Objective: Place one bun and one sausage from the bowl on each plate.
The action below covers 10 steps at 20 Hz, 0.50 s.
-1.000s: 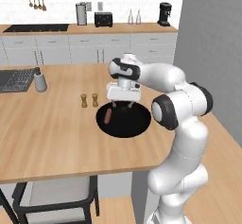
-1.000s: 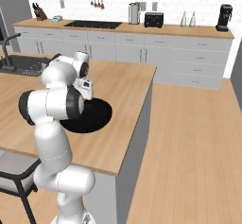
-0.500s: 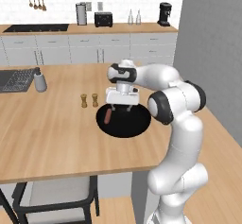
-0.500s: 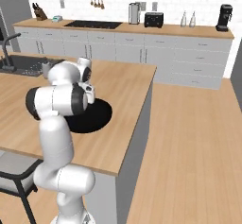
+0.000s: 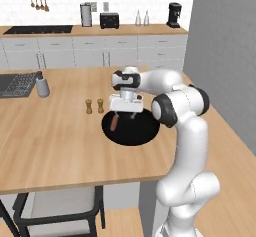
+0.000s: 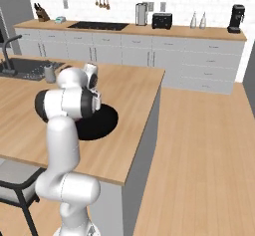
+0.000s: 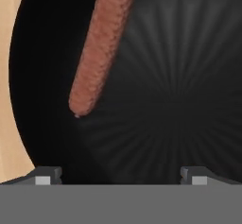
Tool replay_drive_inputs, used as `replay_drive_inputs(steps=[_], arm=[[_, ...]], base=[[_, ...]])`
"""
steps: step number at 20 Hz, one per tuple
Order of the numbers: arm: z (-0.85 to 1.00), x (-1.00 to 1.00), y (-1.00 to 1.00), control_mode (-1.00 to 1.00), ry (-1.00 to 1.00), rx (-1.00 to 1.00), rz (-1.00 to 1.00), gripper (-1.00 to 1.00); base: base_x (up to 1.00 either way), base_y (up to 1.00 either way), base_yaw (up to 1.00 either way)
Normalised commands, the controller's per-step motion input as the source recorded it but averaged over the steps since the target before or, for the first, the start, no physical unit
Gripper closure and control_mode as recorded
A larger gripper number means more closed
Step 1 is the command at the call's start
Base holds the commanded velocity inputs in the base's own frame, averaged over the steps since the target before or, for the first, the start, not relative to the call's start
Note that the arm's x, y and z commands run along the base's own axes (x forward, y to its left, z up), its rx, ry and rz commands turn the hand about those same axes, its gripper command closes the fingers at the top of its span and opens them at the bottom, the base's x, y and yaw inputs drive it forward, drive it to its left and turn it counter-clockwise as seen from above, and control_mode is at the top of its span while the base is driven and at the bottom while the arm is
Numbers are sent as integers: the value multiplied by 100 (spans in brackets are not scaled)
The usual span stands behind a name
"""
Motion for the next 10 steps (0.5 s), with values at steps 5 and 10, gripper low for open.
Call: replay_drive_inputs(steps=[5,10], arm=[[-32,39,19,-100,0,0,0,-100],[-30,33,18,-100,0,0,0,-100]], base=[[0,0,0],[0,0,0]])
